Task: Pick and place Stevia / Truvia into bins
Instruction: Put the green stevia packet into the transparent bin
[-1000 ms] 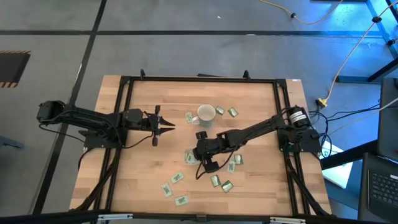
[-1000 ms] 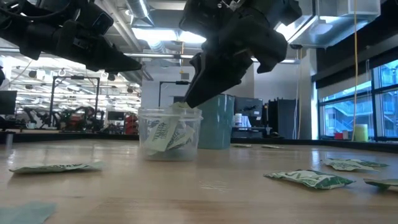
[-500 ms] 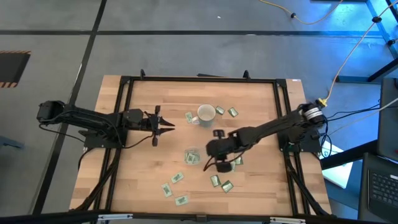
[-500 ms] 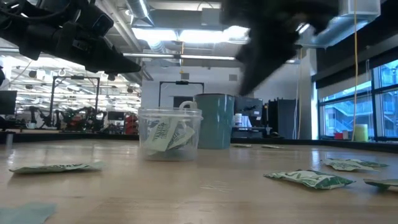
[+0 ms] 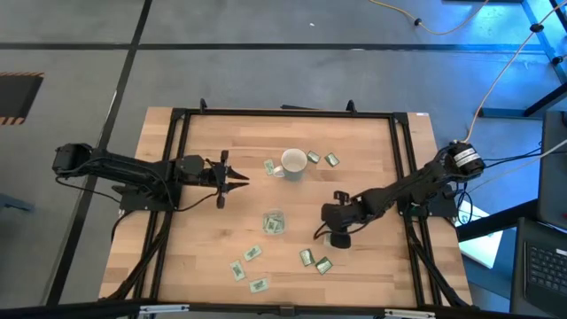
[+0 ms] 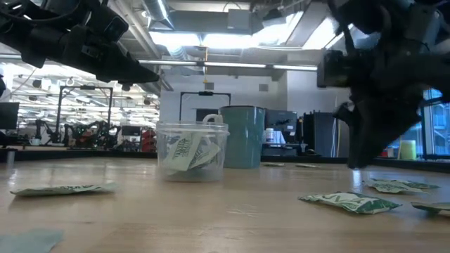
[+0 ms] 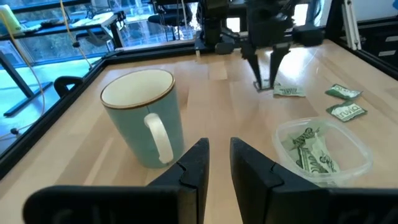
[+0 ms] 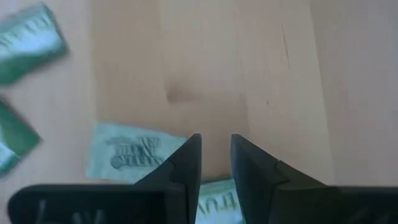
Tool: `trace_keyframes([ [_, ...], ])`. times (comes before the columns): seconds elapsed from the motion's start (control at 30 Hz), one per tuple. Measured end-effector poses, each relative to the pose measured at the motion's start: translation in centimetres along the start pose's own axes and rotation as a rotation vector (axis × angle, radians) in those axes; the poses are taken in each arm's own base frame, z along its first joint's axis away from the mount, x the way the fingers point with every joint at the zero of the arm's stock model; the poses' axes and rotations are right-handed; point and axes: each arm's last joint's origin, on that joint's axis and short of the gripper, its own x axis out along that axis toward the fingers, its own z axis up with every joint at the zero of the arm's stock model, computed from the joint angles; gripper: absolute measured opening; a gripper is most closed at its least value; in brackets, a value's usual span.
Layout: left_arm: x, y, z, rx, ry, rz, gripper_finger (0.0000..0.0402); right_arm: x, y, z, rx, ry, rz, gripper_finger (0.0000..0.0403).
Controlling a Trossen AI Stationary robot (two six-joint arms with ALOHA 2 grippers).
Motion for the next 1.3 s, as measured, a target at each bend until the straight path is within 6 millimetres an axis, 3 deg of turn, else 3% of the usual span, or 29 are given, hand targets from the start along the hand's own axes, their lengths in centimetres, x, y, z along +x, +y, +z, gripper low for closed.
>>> trace_keyframes([
  [0.5, 0.0, 0.0, 0.0, 0.0, 0.003, 0.002, 0.0059, -0.5, 0.2, -2.1, 0.072, 0.16, -0.073, 0.0089],
  [0.83, 0.0, 0.0, 0.0, 0.0, 0.003, 0.002, 0.0059, -0.5, 0.3, -2.1, 0.069, 0.158, -0.073, 0.0009],
  [1.3, 0.0, 0.0, 0.0, 0.0, 0.003, 0.002, 0.0059, -0.5, 0.3, -2.1, 0.071, 0.155, -0.075, 0.0002],
])
